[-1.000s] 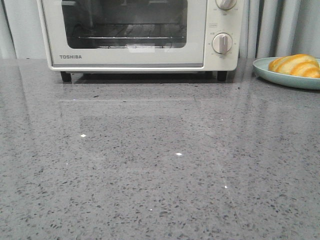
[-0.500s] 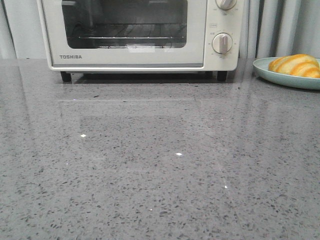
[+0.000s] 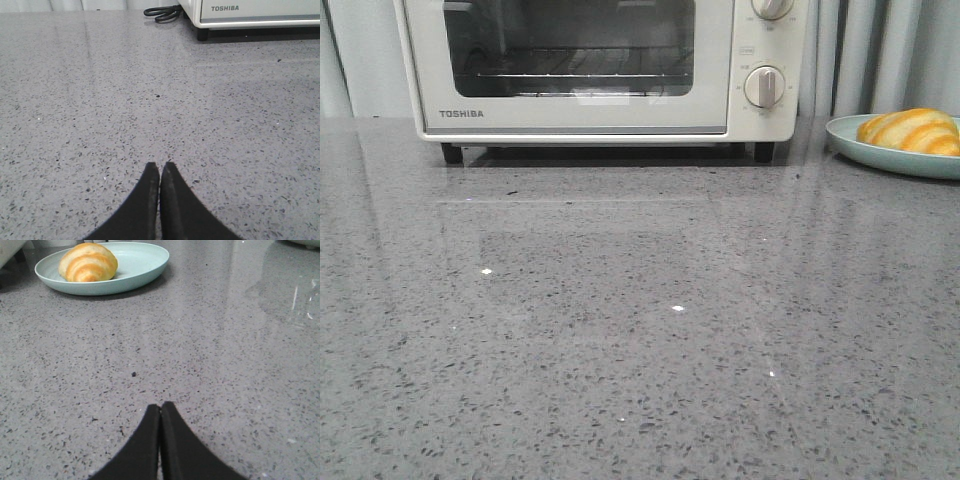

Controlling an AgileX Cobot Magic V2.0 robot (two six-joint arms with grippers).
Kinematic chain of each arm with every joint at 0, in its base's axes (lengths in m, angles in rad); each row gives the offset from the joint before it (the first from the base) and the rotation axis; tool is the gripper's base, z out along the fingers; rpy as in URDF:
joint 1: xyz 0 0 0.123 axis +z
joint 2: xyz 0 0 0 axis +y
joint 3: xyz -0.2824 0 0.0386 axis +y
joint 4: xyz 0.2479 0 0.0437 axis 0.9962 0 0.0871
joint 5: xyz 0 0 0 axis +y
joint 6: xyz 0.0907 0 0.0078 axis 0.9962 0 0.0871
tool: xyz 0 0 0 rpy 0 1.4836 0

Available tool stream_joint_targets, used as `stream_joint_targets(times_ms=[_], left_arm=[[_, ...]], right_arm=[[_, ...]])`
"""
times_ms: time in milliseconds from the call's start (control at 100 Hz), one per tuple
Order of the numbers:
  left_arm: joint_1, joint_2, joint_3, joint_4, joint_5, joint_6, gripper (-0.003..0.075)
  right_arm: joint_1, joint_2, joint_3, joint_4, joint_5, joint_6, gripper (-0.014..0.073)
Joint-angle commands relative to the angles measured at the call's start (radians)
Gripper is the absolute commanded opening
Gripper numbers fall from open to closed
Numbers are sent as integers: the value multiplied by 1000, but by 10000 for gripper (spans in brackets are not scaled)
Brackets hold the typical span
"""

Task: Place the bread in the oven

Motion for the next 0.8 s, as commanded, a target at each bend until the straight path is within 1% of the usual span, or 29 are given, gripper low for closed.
stream_joint_targets(times_ms=[0, 320, 390, 440, 480, 500, 510, 530, 550, 570, 590, 600, 620, 660, 710, 750, 770, 790], left_arm=[[4, -28, 21, -7, -69, -9, -21], [4, -28, 21, -7, -69, -9, -21], [4, -28, 21, -7, -69, -9, -21], [4, -28, 21, -7, -69, -9, -21], [4, -28, 21, -7, -69, -9, -21], [4, -28, 21, -7, -69, -9, -21], [4, -28, 21, -9, -69, -9, -21], [4, -28, 21, -9, -69, -9, -21], [4, -28, 21, -18, -69, -9, -21], [4, -28, 21, -30, -73, -9, -21], [4, -28, 21, -73, -78, -9, -21], [4, -28, 21, -87, -80, -9, -21], [4, -28, 21, -119, -86, -9, -21], [2, -28, 21, -272, -102, -9, -21], [2, -28, 21, -486, -111, -9, -21], [2, -28, 21, -648, -111, -9, -21], [2, -28, 21, -702, -114, -8, -21], [2, -28, 21, -724, -133, -8, -22]], right_arm=[[-5, -12, 25, -2, -26, -2, -48], [-5, -12, 25, -5, -31, -2, -48], [-5, -12, 25, -60, -56, -2, -48], [-5, -12, 25, -155, -111, -2, -48], [-5, -12, 25, -177, -176, -2, -48], [-5, -12, 25, -169, -246, 0, -48], [-5, -12, 25, -164, -246, 0, -48], [-5, -12, 25, -143, -306, 2, -48], [-5, -12, 25, -113, -387, 2, -48], [-5, -12, 25, -100, -427, 2, -48], [-5, -12, 25, -81, -499, 2, -48], [-5, -12, 25, -74, -499, 4, -48], [-5, -12, 25, -53, -547, 9, -48], [-5, -12, 25, -11, -640, 9, -48], [-5, -12, 25, 52, -705, 23, -48], [-5, -12, 25, 120, -716, 49, -48], [-5, -12, 25, 153, -707, 52, -48], [-5, -12, 25, 182, -689, 52, -48]])
